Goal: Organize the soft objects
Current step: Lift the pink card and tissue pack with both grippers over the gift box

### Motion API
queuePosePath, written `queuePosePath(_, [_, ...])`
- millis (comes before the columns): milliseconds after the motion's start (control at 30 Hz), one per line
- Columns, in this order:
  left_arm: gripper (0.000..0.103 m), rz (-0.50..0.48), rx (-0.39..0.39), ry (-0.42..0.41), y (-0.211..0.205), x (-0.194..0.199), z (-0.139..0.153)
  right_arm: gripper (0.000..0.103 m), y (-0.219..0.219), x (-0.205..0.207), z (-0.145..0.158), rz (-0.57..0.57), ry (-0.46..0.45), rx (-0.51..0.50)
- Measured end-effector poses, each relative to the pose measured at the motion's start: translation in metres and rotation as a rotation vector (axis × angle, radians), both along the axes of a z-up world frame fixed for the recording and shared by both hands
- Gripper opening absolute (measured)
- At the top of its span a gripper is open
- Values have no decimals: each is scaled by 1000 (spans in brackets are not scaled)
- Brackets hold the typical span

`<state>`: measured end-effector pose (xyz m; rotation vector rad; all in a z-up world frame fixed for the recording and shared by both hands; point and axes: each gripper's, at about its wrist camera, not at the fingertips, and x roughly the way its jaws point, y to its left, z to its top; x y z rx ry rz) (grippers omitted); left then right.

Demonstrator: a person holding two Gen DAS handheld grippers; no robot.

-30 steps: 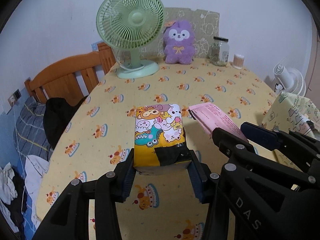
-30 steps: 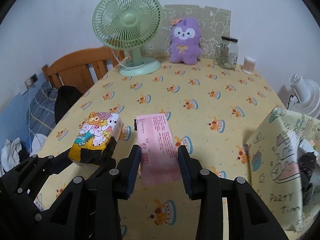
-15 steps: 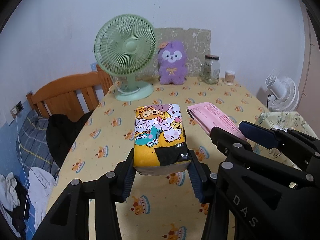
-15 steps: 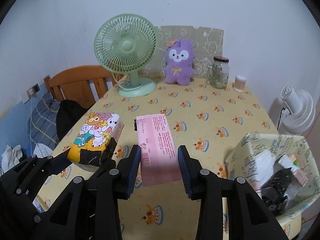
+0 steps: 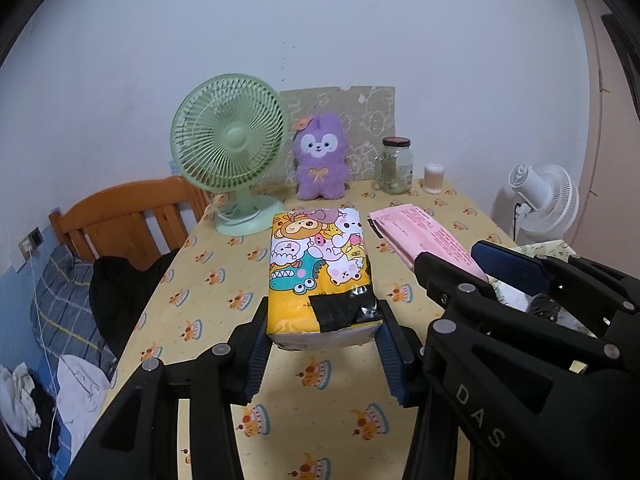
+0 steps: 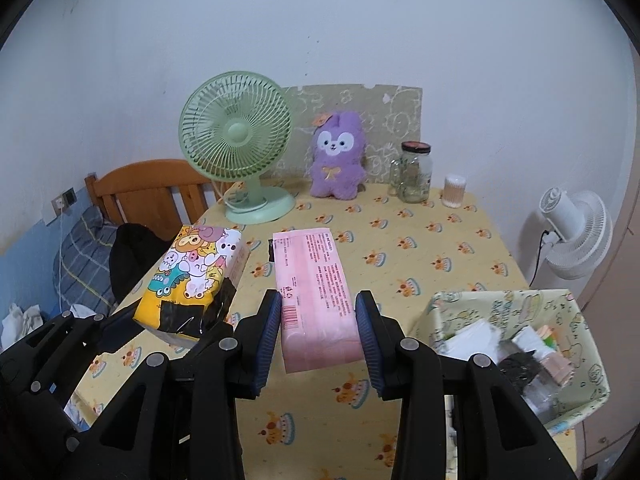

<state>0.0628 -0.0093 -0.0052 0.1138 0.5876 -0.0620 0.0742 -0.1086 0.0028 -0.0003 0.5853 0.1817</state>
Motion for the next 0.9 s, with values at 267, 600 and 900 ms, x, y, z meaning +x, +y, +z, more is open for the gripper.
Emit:
queuePosePath(267, [50, -40, -15, -18, -22, -3, 6, 42, -20, -6, 7, -46, -16, -8])
queuePosePath(600, [50, -80, -12, -39, -49, -6, 11, 42, -46, -11, 15, -93, -39, -11])
queuePosePath(900, [50, -141, -25, -42, -75, -3, 12, 42, -70, -13, 17, -136, -47, -14])
